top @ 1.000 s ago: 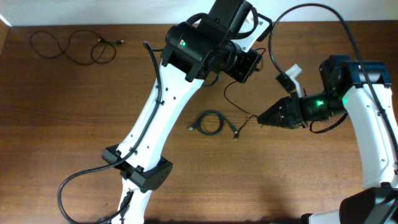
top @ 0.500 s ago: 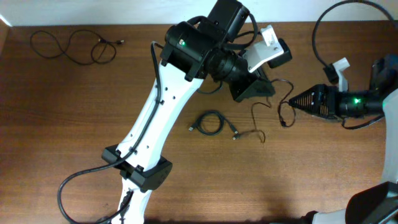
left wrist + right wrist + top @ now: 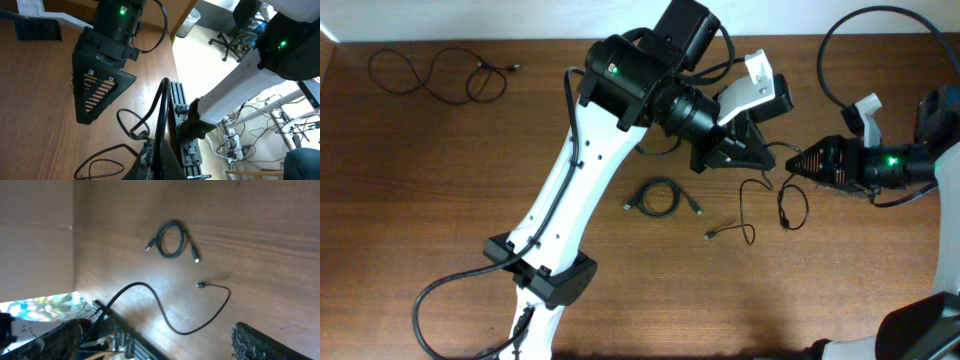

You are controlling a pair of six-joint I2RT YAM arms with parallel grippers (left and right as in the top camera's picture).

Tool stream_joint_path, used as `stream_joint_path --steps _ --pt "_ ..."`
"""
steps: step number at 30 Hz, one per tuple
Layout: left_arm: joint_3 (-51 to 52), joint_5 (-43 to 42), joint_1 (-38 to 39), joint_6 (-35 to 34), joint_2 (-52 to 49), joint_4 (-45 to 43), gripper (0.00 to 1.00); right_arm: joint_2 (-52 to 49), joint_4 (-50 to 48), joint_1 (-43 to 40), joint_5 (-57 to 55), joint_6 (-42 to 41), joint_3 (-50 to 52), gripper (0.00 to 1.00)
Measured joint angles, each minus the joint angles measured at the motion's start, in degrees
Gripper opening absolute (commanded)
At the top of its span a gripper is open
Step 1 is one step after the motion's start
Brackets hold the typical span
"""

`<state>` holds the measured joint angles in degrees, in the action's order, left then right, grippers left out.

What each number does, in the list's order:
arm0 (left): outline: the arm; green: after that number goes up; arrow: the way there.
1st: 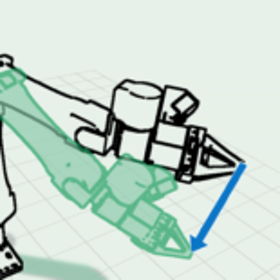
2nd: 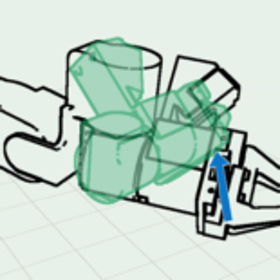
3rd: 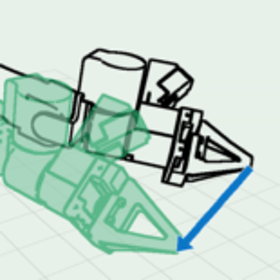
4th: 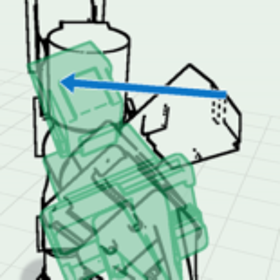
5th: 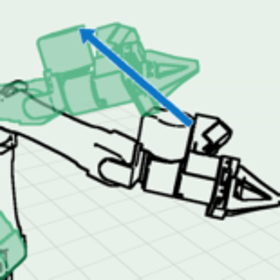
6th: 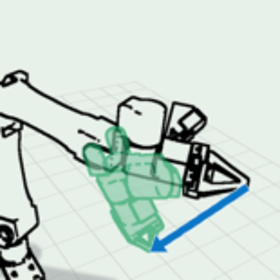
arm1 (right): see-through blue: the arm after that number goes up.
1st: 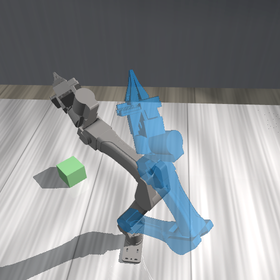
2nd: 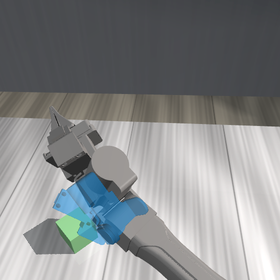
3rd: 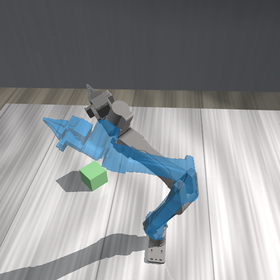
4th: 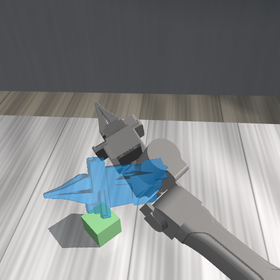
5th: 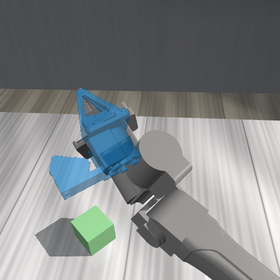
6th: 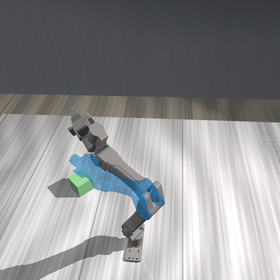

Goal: Untangle cables

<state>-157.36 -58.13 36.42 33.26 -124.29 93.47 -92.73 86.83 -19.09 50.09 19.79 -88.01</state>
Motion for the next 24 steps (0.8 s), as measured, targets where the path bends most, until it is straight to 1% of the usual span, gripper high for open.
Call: stream_joint_path --steps 4,8,11,14,17,20,24 --pt "0.0 0.0 0.0 0.2 0.0 0.0 0.0 0.0 1.8 0.3 0.8 -0.2 0.0 0.95" --pt "0.0 0.3 0.0 0.2 0.0 0.0 0.0 0.0 3.5 1.6 1.1 -0.3 0.0 0.87" --pt "0.0 1.0 0.0 0.2 0.0 0.0 0.0 0.0 5.7 3.1 1.6 -0.3 0.0 0.88" --pt "0.0 2.1 0.0 0.2 0.0 -0.7 0.0 0.0 6.6 3.9 1.9 -0.3 0.0 0.92" --pt "0.0 4.9 0.0 0.2 0.0 -1.1 0.0 0.0 7.5 4.1 2.1 -0.3 0.0 0.91" --pt "0.0 7.2 0.0 0.2 0.0 -1.4 0.0 0.0 9.4 4.1 2.1 0.2 0.0 0.78" --pt "0.0 7.7 0.0 0.2 0.0 -2.7 0.0 0.0 10.3 4.2 2.5 1.3 0.0 0.77"
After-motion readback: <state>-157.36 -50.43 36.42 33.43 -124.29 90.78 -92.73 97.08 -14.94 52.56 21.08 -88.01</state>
